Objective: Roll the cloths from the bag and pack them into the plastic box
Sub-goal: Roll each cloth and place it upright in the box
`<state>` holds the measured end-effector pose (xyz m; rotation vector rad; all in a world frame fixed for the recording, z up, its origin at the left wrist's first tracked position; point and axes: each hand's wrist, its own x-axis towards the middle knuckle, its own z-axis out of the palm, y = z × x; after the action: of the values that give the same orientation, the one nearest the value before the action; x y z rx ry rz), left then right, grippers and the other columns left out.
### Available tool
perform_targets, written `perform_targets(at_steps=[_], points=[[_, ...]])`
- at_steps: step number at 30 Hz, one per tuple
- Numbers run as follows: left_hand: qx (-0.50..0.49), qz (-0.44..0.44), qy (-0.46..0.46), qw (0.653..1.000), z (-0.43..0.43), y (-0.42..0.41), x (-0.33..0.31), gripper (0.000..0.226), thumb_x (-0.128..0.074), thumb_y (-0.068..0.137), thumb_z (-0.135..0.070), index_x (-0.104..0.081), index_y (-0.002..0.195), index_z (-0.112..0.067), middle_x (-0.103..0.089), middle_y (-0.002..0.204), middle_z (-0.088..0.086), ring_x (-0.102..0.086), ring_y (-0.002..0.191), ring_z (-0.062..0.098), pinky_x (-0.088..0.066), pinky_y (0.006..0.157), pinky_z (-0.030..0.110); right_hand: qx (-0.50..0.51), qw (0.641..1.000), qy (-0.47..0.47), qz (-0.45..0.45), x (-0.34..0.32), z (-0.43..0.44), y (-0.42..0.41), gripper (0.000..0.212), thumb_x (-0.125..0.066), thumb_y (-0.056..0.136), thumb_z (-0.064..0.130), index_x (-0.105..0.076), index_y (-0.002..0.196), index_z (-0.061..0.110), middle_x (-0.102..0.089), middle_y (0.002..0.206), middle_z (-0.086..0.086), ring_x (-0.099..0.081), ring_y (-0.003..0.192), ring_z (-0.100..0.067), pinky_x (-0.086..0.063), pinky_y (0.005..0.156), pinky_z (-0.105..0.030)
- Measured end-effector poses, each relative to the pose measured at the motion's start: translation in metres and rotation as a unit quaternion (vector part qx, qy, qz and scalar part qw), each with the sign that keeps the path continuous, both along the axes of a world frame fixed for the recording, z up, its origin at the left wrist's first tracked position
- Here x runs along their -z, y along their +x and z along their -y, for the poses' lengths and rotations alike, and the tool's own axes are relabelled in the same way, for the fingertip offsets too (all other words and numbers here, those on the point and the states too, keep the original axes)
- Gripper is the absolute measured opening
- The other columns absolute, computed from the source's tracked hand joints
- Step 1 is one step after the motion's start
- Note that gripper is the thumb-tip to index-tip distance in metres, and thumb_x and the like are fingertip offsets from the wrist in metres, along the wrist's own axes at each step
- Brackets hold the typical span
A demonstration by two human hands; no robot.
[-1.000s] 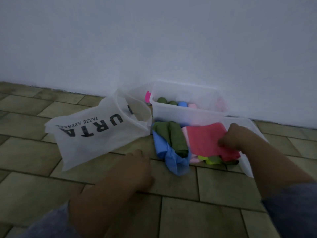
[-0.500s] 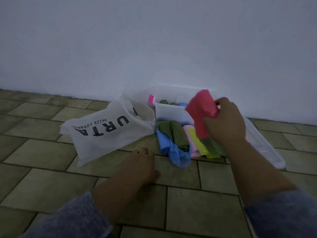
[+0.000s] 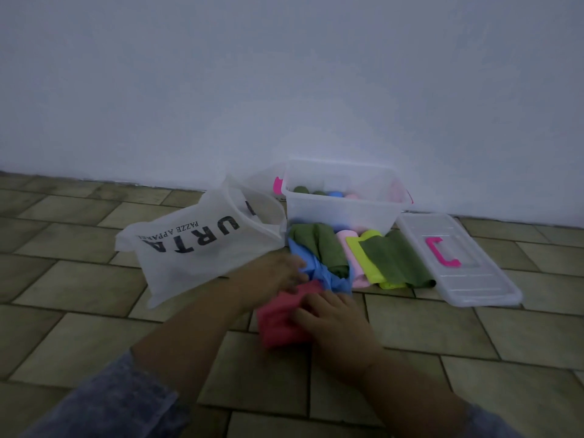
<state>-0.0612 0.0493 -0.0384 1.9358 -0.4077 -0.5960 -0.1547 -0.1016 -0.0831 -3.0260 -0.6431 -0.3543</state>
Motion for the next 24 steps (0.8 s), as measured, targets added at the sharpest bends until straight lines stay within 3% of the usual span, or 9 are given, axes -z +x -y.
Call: perform_targets(at_steps=[1, 3, 5, 7, 10, 13, 15, 20, 24], points=[[0.037, -0.023, 0.067, 0.997, 0.003, -0.004, 0.01, 0.038, -0.042, 0.097, -0.04, -0.061, 0.118, -0.015, -0.061, 0.124, 0.01, -0.061, 0.097, 0.013, -0.05, 0.083, 0.019, 0.022, 0.999, 0.012, -0.036, 0.0, -0.001, 0.0, 0.039, -0.054, 0.078, 0.037, -0.055, 0.116, 0.032, -0.056, 0.116, 0.002, -0.054, 0.103, -0.021, -0.043, 0.081, -0.036], [-0.007, -0.015, 0.138, 0.99, 0.007, -0.006, 0.029, 0.044, -0.039, 0.092, -0.056, -0.066, 0.099, -0.021, -0.061, 0.119, 0.012, -0.058, 0.108, 0.024, -0.044, 0.098, 0.033, 0.09, 0.989, 0.06, -0.105, 0.005, -0.006, -0.003, 0.055, -0.053, 0.073, 0.052, -0.04, 0.125, 0.037, -0.043, 0.127, 0.003, -0.044, 0.112, -0.021, -0.039, 0.087, -0.039], [-0.09, -0.035, 0.089, 0.991, 0.009, -0.004, 0.037, 0.04, -0.044, 0.092, -0.052, -0.067, 0.093, -0.019, -0.061, 0.117, 0.017, -0.056, 0.11, 0.031, -0.04, 0.101, 0.039, 0.166, 0.971, 0.121, -0.124, 0.011, -0.019, -0.009, 0.074, -0.048, 0.06, 0.074, -0.033, 0.125, 0.041, -0.037, 0.128, 0.004, -0.041, 0.114, -0.021, -0.04, 0.089, -0.041], [-0.089, -0.044, 0.07, 0.993, 0.009, -0.001, 0.038, 0.045, -0.043, 0.09, -0.056, -0.069, 0.095, -0.02, -0.063, 0.114, 0.014, -0.057, 0.108, 0.027, -0.041, 0.099, 0.038, 0.224, 0.954, 0.162, -0.116, 0.018, -0.034, -0.011, 0.084, -0.044, 0.052, 0.085, -0.031, 0.123, 0.042, -0.032, 0.133, 0.003, -0.04, 0.117, -0.025, -0.041, 0.09, -0.048], [-0.073, -0.027, 0.082, 0.994, 0.005, -0.004, 0.033, 0.06, -0.038, 0.081, -0.073, -0.07, 0.099, -0.025, -0.064, 0.115, 0.006, -0.057, 0.107, 0.018, -0.04, 0.101, 0.036, 0.256, 0.952, 0.153, -0.065, 0.027, -0.05, -0.01, 0.076, -0.045, 0.055, 0.083, -0.035, 0.116, 0.039, -0.033, 0.134, 0.001, -0.04, 0.118, -0.029, -0.039, 0.086, -0.052], [-0.093, 0.028, 0.107, 0.989, 0.003, -0.005, 0.037, 0.061, -0.039, 0.086, -0.065, -0.06, 0.12, -0.018, -0.056, 0.13, 0.008, -0.05, 0.118, 0.02, -0.031, 0.108, 0.034, 0.264, 0.953, 0.146, -0.029, 0.031, -0.054, -0.005, 0.068, -0.046, 0.057, 0.08, -0.039, 0.111, 0.038, -0.042, 0.124, 0.001, -0.045, 0.11, -0.027, -0.039, 0.08, -0.048], [-0.069, 0.039, 0.145, 0.986, 0.003, -0.005, 0.039, 0.059, -0.037, 0.09, -0.06, -0.056, 0.126, -0.017, -0.052, 0.134, 0.008, -0.048, 0.118, 0.02, -0.029, 0.102, 0.027, 0.255, 0.953, 0.152, -0.049, 0.032, -0.053, -0.005, 0.07, -0.045, 0.056, 0.08, -0.037, 0.113, 0.042, -0.045, 0.121, 0.003, -0.044, 0.108, -0.025, -0.037, 0.082, -0.049], [-0.066, 0.004, 0.128, 0.989, -0.001, 0.003, 0.047, 0.052, -0.039, 0.08, -0.073, -0.063, 0.094, -0.029, -0.061, 0.117, 0.004, -0.051, 0.086, 0.004, -0.035, 0.088, 0.028, 0.209, 0.963, 0.152, -0.076, 0.032, -0.047, -0.009, 0.065, -0.045, 0.055, 0.08, -0.036, 0.108, 0.043, -0.05, 0.112, 0.009, -0.042, 0.104, -0.023, -0.031, 0.081, -0.047], [-0.04, -0.012, 0.145, 0.989, -0.003, 0.005, 0.05, 0.067, -0.039, 0.078, -0.077, -0.066, 0.109, -0.024, -0.061, 0.119, 0.004, -0.054, 0.1, 0.013, -0.039, 0.098, 0.034, 0.193, 0.962, 0.153, -0.121, 0.031, -0.041, -0.01, 0.075, -0.043, 0.05, 0.087, -0.034, 0.112, 0.046, -0.046, 0.116, 0.01, -0.04, 0.109, -0.021, -0.028, 0.09, -0.052]])
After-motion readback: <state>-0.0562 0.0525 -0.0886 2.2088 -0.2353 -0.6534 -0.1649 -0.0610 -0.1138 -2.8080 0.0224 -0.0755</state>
